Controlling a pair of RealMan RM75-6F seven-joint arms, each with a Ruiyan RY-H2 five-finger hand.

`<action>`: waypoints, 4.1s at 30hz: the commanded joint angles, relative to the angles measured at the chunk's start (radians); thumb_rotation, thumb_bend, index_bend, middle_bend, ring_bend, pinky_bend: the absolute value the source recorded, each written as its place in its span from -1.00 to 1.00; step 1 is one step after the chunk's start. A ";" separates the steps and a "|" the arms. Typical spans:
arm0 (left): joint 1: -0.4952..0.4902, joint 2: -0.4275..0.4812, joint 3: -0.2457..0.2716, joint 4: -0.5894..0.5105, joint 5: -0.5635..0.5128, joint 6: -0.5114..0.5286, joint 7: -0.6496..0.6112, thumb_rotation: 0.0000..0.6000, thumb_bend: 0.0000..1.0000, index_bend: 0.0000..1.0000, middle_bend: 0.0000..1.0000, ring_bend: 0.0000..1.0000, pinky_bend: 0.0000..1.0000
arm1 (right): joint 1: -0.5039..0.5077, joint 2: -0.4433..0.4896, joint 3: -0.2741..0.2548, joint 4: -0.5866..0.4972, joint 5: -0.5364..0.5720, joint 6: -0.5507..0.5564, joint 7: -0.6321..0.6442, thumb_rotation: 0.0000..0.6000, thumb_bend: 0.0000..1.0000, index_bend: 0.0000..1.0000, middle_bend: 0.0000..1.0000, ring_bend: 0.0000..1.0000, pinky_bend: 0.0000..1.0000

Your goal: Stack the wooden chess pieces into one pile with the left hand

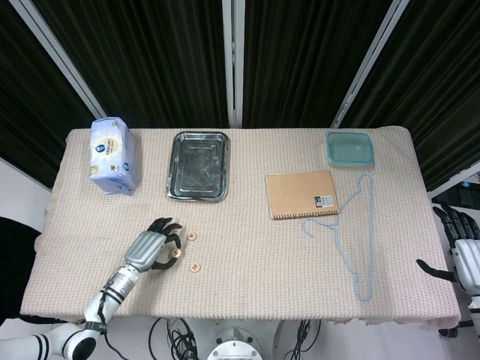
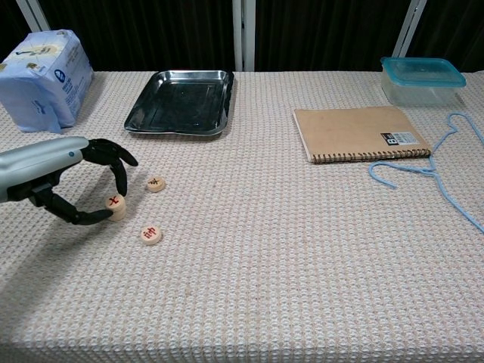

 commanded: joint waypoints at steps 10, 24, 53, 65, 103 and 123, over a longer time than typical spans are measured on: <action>0.002 0.011 -0.001 -0.011 0.003 0.006 0.002 1.00 -0.40 -0.28 -0.73 -1.00 -1.00 | 0.001 0.004 0.000 -0.006 0.007 -0.007 -0.005 1.00 -0.85 -1.00 -1.00 -1.00 -1.00; 0.023 0.058 0.037 -0.154 0.102 0.079 0.097 1.00 -0.41 -0.28 -0.76 -1.00 -1.00 | -0.004 0.006 -0.003 -0.010 -0.002 0.003 -0.005 1.00 -0.85 -1.00 -1.00 -1.00 -1.00; -0.010 -0.070 0.037 -0.086 0.003 -0.004 0.357 1.00 -0.40 -0.20 -0.86 -1.00 -1.00 | -0.012 0.018 0.000 0.003 -0.007 0.020 0.041 1.00 -0.85 -1.00 -1.00 -1.00 -1.00; -0.015 -0.073 0.041 -0.075 0.021 -0.002 0.308 1.00 -0.40 -0.11 -0.85 -1.00 -1.00 | -0.009 0.016 0.000 0.000 -0.003 0.012 0.030 1.00 -0.85 -1.00 -1.00 -1.00 -1.00; -0.013 0.046 -0.014 -0.184 -0.021 0.042 0.268 1.00 -0.39 -0.03 -0.83 -1.00 -1.00 | -0.009 0.016 -0.001 0.001 -0.007 0.012 0.032 1.00 -0.85 -1.00 -1.00 -1.00 -1.00; -0.019 0.058 -0.013 -0.146 -0.079 0.001 0.203 1.00 -0.38 -0.10 -0.83 -1.00 -1.00 | -0.004 0.014 -0.002 -0.001 -0.002 -0.001 0.022 1.00 -0.85 -1.00 -1.00 -1.00 -1.00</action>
